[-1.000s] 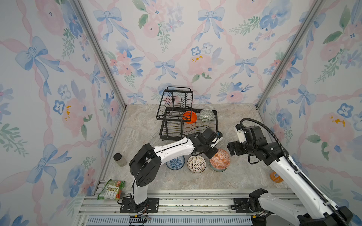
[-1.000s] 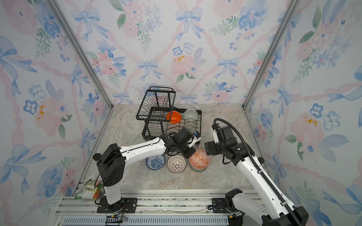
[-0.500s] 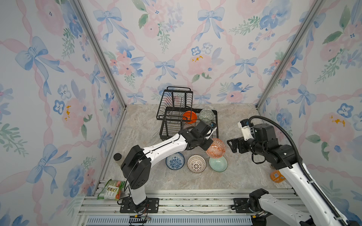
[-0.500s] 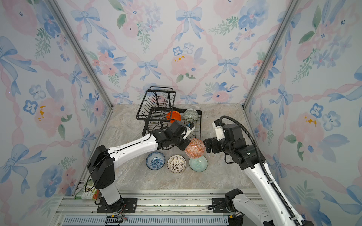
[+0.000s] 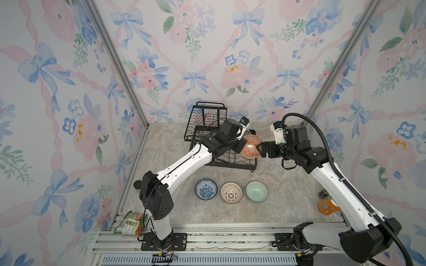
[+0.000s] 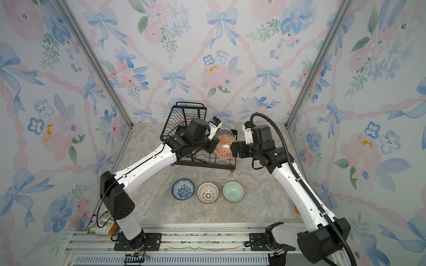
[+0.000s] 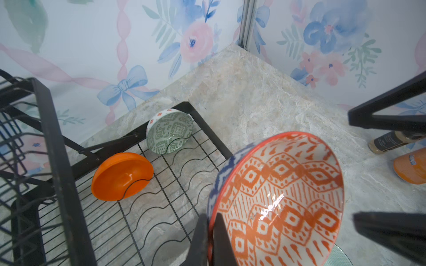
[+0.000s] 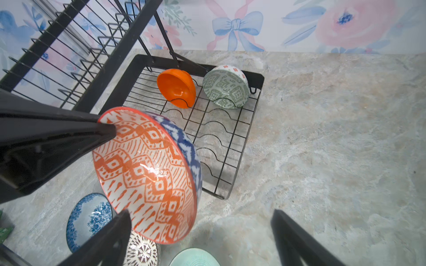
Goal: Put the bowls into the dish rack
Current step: 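Lift the red-patterned bowl with both grippers and carry it over the rack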
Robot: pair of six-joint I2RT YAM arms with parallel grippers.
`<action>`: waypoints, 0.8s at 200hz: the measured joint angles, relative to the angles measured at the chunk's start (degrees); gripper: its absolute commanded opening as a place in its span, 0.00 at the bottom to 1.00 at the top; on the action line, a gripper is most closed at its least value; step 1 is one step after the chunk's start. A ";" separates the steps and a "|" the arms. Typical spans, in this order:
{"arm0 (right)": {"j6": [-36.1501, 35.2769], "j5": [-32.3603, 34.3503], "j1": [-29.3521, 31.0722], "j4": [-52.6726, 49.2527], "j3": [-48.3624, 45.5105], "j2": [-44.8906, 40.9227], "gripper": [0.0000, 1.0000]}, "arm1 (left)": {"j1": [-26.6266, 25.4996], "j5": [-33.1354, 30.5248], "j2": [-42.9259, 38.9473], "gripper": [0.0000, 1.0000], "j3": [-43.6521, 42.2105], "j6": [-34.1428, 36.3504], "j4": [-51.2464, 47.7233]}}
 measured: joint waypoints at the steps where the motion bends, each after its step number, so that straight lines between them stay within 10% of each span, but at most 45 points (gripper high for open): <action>1: 0.02 0.02 0.00 0.17 0.20 0.20 0.99 | 0.00 0.00 0.00 0.00 0.13 0.09 0.09; 104: 5.90 4.20 0.02 7.76 3.52 9.11 0.24 | 1.55 0.50 4.68 0.00 7.04 1.60 1.27; 160: 5.38 5.68 0.46 8.96 3.48 9.29 0.00 | 1.88 1.75 4.92 0.00 8.17 1.73 1.97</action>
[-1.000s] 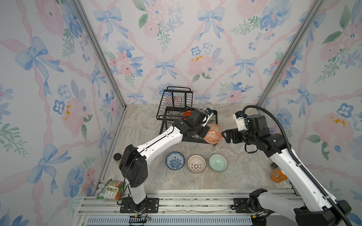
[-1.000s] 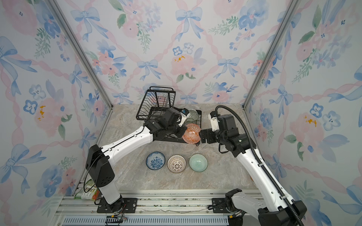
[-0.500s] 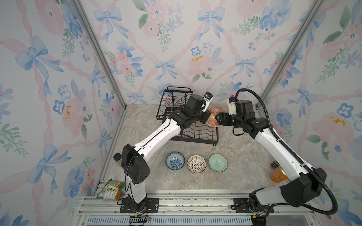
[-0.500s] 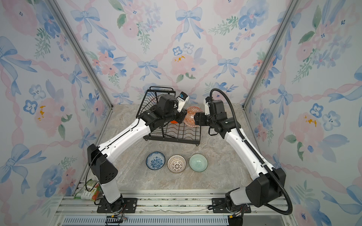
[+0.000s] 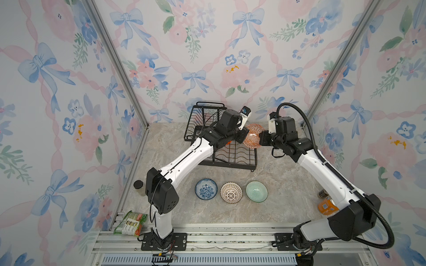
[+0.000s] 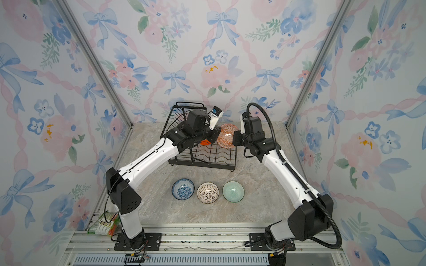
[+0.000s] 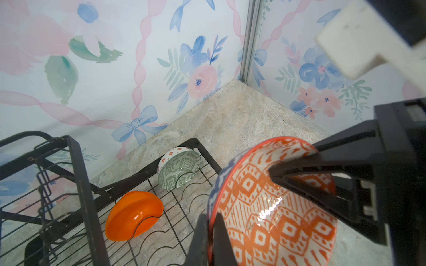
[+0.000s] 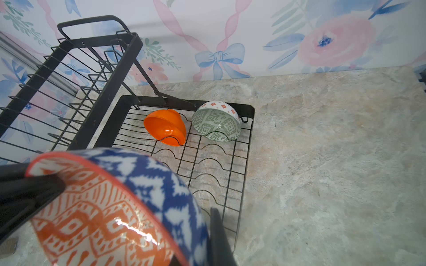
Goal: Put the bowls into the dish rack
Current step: 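Lift the red-patterned bowl with both grippers and carry it over the rack, then open the left gripper and withdraw it while the right gripper lowers the bowl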
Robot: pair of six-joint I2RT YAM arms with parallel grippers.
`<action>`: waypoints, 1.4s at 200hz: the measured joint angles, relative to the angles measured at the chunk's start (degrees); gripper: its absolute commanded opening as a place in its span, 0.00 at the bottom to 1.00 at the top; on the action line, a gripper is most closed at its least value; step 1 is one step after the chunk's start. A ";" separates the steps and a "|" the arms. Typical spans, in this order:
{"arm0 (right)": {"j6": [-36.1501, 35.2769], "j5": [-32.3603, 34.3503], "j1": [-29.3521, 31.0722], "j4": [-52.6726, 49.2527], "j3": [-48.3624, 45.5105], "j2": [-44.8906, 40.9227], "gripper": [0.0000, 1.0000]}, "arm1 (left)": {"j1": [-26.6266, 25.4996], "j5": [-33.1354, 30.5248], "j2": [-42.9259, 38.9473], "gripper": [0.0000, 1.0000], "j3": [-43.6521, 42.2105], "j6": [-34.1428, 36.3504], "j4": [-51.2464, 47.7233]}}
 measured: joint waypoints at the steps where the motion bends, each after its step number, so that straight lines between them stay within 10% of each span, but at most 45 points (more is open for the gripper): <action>1: -0.07 0.02 0.00 0.02 0.00 0.00 0.00 | 0.00 0.02 0.00 0.00 0.00 0.02 0.00; 35: -0.83 0.72 0.39 0.61 0.00 0.00 0.00 | 0.31 0.33 0.07 0.00 -0.02 0.09 0.13; 70: -3.45 1.44 0.70 2.51 -0.02 1.05 0.00 | 1.25 3.10 -0.81 0.76 -3.80 1.66 1.70; 89: -5.86 1.81 0.81 3.91 -0.02 2.69 0.00 | 1.90 3.69 -2.73 0.97 -8.20 2.19 1.40; 280: -31.69 11.41 10.25 30.93 -7.41 19.06 0.00 | 20.41 -2.58 -38.95 0.98 -45.59 -7.43 3.04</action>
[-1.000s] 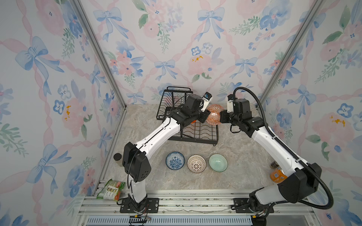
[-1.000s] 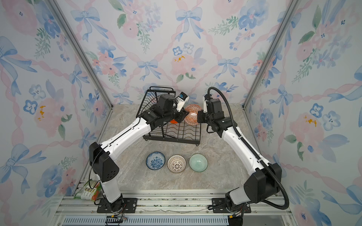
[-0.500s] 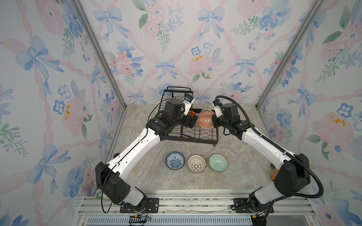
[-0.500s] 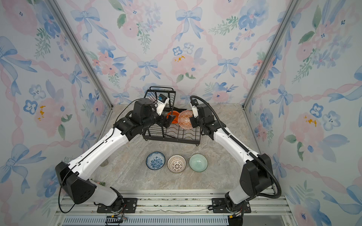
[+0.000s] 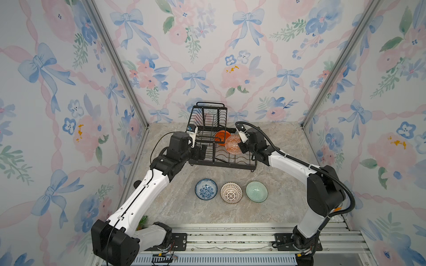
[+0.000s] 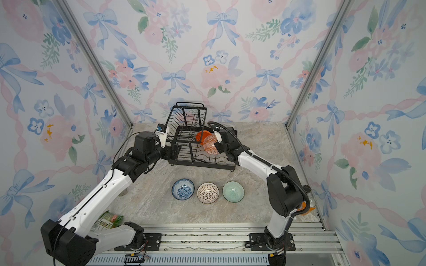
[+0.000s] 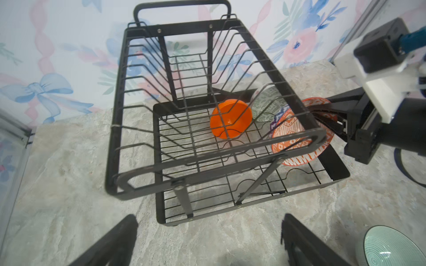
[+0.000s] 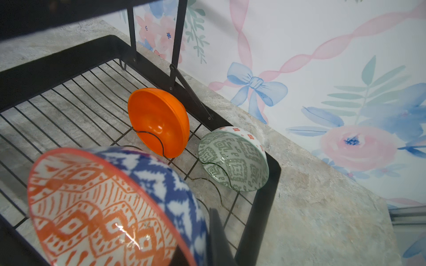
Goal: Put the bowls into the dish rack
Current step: 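Open the left gripper and withdraw it while the right gripper lowers the bowl, then lower the red-patterned bowl into the rack slot beside the orange bowl with the right gripper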
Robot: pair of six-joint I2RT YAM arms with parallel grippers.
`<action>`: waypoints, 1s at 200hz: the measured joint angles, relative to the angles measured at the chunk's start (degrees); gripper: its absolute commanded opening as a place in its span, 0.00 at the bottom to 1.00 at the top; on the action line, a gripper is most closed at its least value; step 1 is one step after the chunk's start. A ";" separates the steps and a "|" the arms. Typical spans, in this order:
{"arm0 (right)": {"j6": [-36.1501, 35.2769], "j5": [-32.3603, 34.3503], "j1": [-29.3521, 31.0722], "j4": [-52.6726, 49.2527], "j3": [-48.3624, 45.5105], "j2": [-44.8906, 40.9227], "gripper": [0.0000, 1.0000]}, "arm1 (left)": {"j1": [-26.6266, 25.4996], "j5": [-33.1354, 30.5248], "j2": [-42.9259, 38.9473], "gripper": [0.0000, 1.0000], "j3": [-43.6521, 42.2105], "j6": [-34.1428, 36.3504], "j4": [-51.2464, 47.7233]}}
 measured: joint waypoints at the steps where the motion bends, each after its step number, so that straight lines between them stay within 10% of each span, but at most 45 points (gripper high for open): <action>1: -0.20 0.22 0.09 0.28 0.00 0.17 0.00 | 0.22 0.02 -0.13 0.98 -0.17 -0.11 0.07; 200: -20.57 1.18 1.88 58.27 -16.28 17.07 0.00 | 5.07 7.63 0.94 0.98 -5.20 -4.42 3.65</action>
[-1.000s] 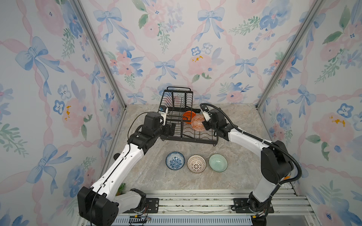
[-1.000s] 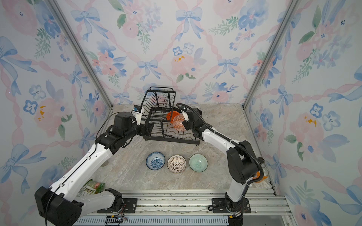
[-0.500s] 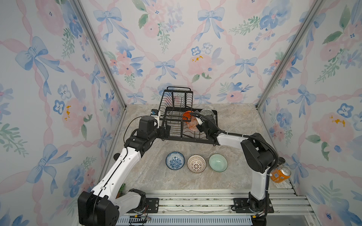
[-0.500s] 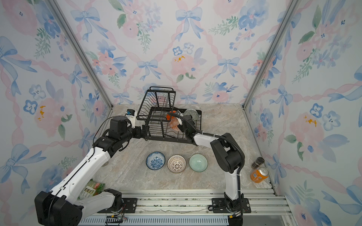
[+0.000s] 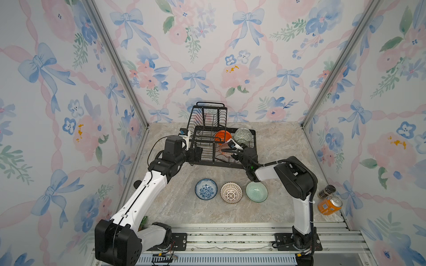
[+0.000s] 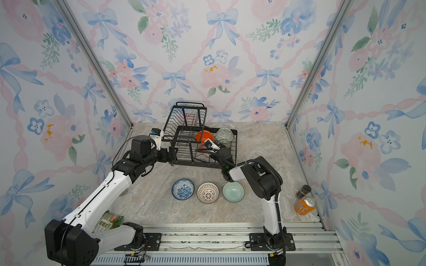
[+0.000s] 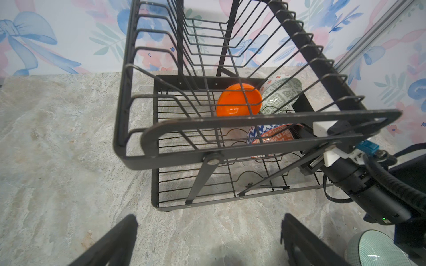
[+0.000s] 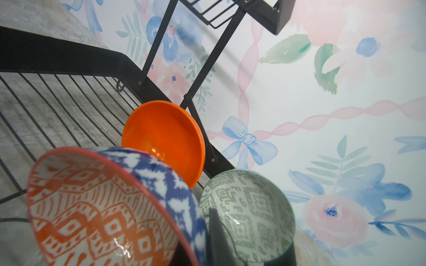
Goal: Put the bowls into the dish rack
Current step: 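Lower the red-patterned bowl into the rack slot beside the orange bowl with the right gripper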
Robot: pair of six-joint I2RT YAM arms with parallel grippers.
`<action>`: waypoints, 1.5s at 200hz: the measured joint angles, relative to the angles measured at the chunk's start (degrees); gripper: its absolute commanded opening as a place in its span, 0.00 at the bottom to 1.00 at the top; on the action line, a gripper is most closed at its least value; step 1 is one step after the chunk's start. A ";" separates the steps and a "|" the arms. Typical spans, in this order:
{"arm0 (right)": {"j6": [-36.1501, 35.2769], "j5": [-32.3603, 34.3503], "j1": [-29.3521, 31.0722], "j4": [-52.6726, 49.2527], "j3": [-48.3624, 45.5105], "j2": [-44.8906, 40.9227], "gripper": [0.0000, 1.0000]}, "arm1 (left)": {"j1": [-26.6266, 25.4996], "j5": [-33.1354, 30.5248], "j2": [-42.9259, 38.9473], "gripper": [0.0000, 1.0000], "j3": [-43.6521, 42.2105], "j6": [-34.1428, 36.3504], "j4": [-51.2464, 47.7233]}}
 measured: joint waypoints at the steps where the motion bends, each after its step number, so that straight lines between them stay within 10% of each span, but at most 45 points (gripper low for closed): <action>1: -0.13 0.04 0.02 0.17 0.00 0.11 0.00 | 0.00 0.00 0.00 0.98 0.00 0.02 0.00; 300: -13.99 -0.55 0.90 5.11 12.13 11.06 0.00 | 0.00 1.86 1.14 0.98 0.00 0.02 0.42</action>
